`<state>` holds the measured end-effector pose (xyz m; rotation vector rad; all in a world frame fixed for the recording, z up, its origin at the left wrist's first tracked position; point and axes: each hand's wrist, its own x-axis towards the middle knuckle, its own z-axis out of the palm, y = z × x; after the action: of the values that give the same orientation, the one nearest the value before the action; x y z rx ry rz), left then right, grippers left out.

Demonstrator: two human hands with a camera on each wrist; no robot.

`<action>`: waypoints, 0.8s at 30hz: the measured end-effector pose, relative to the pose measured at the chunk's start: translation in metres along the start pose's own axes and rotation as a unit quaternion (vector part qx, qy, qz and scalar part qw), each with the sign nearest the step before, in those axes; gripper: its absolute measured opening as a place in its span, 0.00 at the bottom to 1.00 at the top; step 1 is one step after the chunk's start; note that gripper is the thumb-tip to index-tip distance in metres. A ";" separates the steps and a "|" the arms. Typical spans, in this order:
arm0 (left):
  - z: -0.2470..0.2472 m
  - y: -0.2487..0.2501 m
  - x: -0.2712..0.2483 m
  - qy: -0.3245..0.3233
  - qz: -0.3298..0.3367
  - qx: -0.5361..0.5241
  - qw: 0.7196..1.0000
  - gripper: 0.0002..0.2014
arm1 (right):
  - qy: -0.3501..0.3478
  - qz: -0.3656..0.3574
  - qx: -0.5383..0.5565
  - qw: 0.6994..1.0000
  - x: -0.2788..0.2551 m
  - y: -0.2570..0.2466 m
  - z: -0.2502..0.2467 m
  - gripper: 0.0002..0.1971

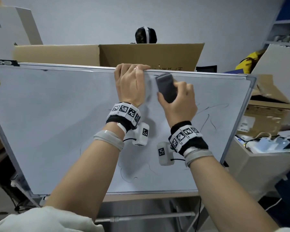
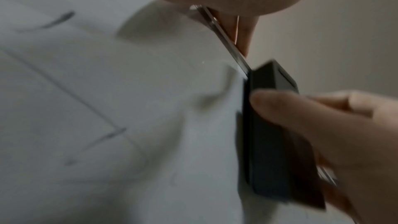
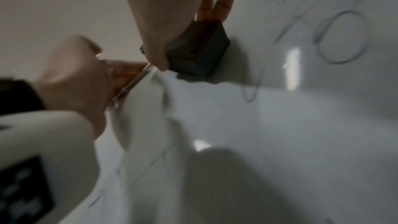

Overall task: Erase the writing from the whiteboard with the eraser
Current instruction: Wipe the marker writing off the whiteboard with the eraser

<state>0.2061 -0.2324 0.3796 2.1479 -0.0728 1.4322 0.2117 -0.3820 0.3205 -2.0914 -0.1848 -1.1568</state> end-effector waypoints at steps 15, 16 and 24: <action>0.043 0.039 -0.014 -0.034 0.021 0.130 0.991 0.25 | -0.046 0.012 0.034 0.998 -0.020 0.043 -0.005 0.27; 0.040 0.035 -0.012 -0.033 0.024 0.132 0.990 0.26 | -0.060 -0.014 0.036 0.997 -0.024 0.039 0.000 0.27; 0.053 0.044 -0.015 0.015 -0.004 0.115 0.993 0.23 | 0.006 0.065 0.053 0.996 -0.015 0.101 -0.031 0.27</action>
<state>0.2289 -0.2983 0.3700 2.3061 0.1185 1.5315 0.2267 -0.4720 0.2655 -1.9737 -0.0998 -1.0587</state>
